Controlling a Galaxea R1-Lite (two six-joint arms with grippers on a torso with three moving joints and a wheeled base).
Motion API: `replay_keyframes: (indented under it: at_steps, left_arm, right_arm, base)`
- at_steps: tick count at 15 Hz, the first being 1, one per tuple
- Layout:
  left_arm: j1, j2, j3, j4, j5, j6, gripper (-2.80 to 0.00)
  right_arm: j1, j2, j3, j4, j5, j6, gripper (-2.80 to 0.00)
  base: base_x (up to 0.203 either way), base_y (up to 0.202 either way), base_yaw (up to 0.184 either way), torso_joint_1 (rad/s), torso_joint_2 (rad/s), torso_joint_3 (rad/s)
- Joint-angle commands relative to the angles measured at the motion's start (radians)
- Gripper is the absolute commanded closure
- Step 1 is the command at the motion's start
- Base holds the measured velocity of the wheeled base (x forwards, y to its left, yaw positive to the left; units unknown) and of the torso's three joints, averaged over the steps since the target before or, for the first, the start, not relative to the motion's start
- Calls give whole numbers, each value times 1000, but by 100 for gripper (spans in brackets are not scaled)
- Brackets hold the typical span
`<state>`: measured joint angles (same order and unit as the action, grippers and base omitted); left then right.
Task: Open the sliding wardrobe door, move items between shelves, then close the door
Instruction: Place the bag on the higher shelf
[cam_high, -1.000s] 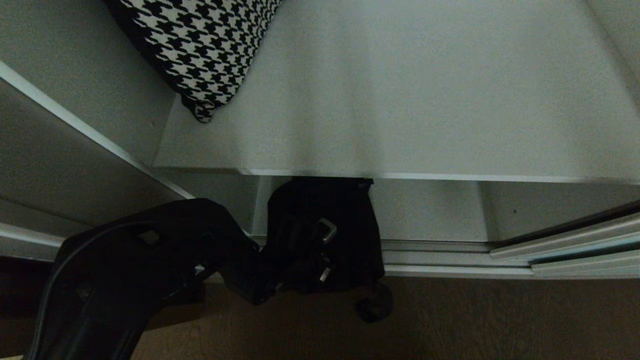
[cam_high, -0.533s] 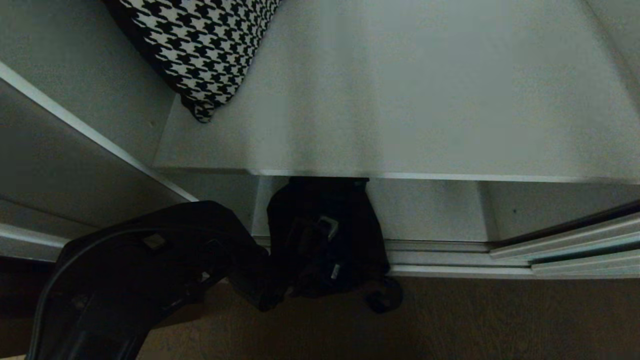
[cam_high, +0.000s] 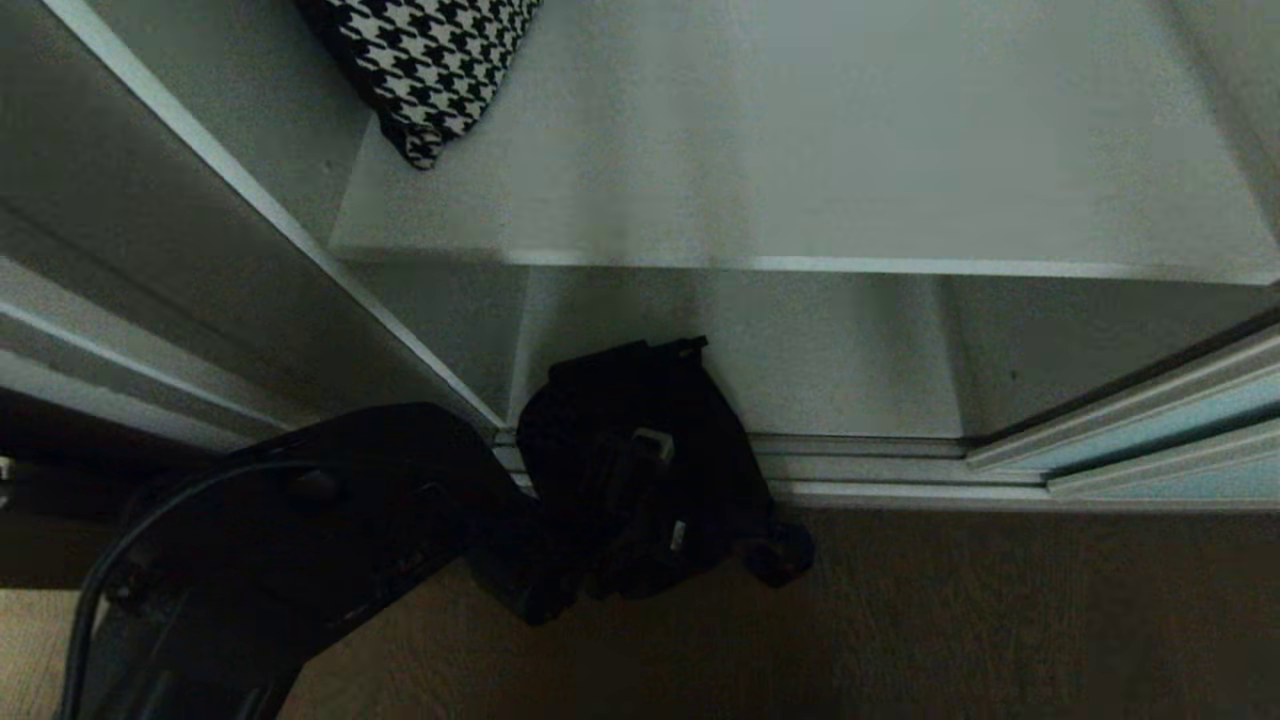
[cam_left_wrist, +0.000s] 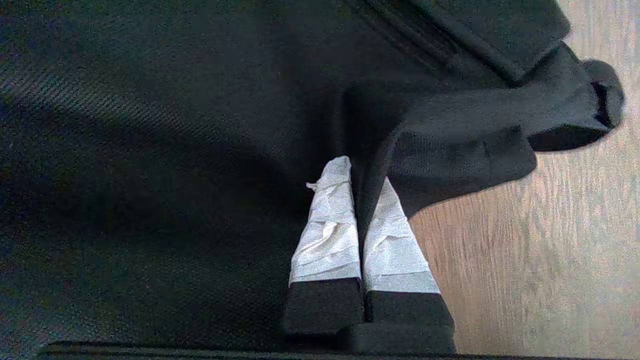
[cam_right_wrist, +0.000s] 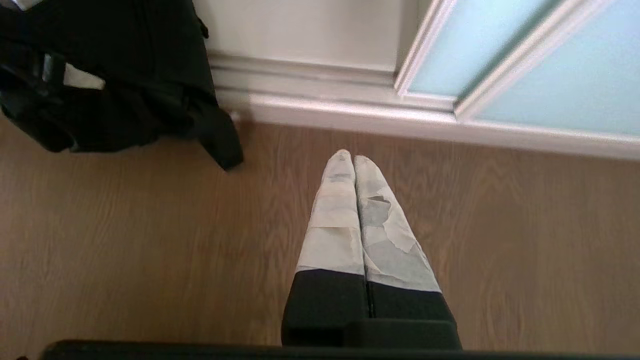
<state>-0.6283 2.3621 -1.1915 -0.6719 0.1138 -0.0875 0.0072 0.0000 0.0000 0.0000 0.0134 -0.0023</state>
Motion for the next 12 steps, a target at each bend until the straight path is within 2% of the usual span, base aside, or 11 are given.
replay_keyframes:
  at_steps: [1, 2, 4, 8, 12]
  left_arm:
    - [1, -1, -2, -5, 6, -18, 0]
    - [1, -1, -3, -11, 9, -20, 0]
    - [-2, -11, 1, -10, 60, -22, 0]
    - [-26, -83, 46, -9, 114, -74, 0]
    - [-50, -174, 167, -53, 171, -78, 0]
  right_arm:
    - [0, -3, 0, 0, 0, -1, 0]
    - [0, -3, 0, 0, 0, -1, 0]
    - [0, -3, 0, 0, 0, -1, 0]
    - [0, -3, 0, 0, 0, -1, 0]
    - [0, -3, 0, 0, 0, -1, 0]
  base:
    - [-197, 0, -1, -2, 2, -2]
    - [-195, 0, -2, 2, 2, -2]
    - [-137, 0, -3, 2, -2, 5]
    - [0, 0, 0, 0, 0, 0]
    - [0, 0, 0, 0, 0, 0]
